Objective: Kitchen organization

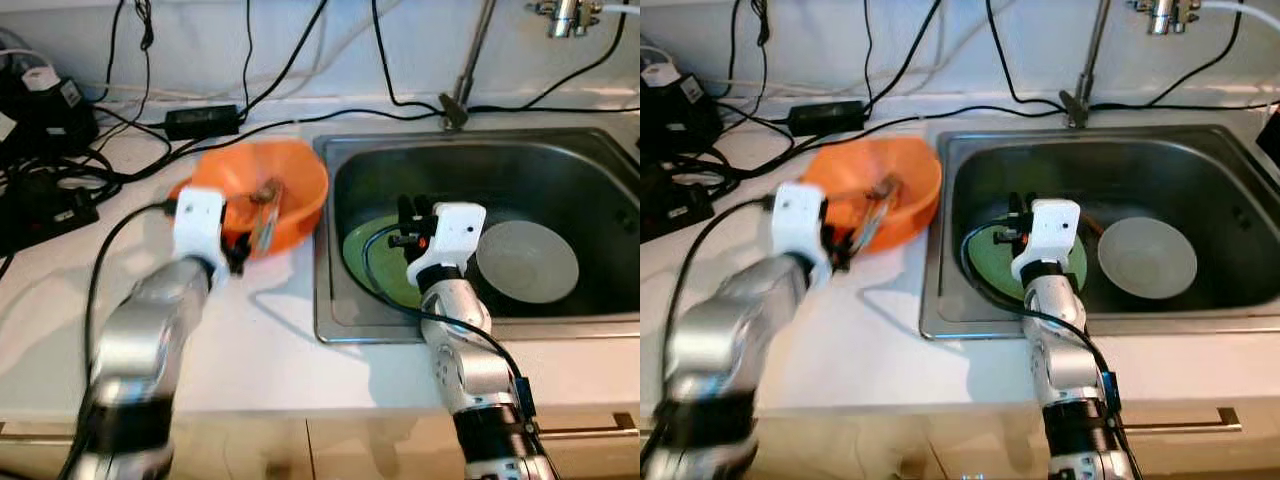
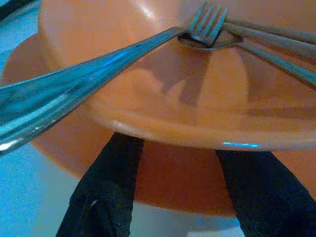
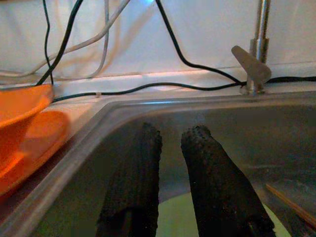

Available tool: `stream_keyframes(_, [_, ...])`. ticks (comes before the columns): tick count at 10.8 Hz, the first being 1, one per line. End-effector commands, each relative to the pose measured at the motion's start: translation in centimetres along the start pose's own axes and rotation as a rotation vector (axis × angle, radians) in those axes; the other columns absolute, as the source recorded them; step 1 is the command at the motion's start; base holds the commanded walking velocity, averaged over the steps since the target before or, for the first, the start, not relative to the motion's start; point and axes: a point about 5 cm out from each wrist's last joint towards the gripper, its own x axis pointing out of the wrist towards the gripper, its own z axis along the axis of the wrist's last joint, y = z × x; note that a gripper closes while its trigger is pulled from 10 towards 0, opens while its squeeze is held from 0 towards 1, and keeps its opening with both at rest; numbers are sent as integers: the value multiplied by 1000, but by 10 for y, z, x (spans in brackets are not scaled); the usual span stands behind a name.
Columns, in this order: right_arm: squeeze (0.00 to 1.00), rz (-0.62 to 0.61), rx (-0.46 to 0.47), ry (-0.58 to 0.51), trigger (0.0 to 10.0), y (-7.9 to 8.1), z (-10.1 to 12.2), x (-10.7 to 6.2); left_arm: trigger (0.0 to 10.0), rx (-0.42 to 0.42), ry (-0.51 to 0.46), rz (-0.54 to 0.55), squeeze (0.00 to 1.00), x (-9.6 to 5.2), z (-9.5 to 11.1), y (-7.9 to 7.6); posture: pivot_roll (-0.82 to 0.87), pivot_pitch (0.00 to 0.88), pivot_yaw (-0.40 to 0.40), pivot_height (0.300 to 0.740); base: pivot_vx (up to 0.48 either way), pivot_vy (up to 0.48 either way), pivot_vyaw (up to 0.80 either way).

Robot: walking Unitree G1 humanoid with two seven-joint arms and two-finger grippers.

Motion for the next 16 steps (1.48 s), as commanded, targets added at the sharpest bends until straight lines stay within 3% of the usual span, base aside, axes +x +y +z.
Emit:
stream_keyframes(1, [0,-9,17,25,10000,-3,-8,-1,10000,-11,86,18,0,-6,-14,3,185,14,69,740,0,0,0])
stream_keyframes(2, [0,-7,17,25,10000,-3,-8,-1,10000,-12,91,27,0,-11,-14,4,195,14,65,740,0,0,0])
stream_keyframes(5, [0,11,19,18,10000,-1,-8,5,10000,-9,130,89,0,-50,-20,7,233,15,54,740,0,0,0])
stream_keyframes(8, [0,37,24,19,10000,3,-9,10,10000,-16,112,72,0,-74,-23,-5,265,26,27,740,0,0,0])
stream_keyframes(10, [0,45,23,18,10000,3,-9,11,10000,-16,125,104,0,-81,-28,-5,270,25,23,740,0,0,0])
stream_keyframes(13, [0,44,25,15,10000,4,-10,13,10000,10,-9,224,0,-83,-19,8,277,24,22,740,0,0,0])
stream_keyframes(16, [0,38,27,11,10000,3,-10,14,10000,-29,-64,353,0,-90,-37,22,281,24,22,740,0,0,0])
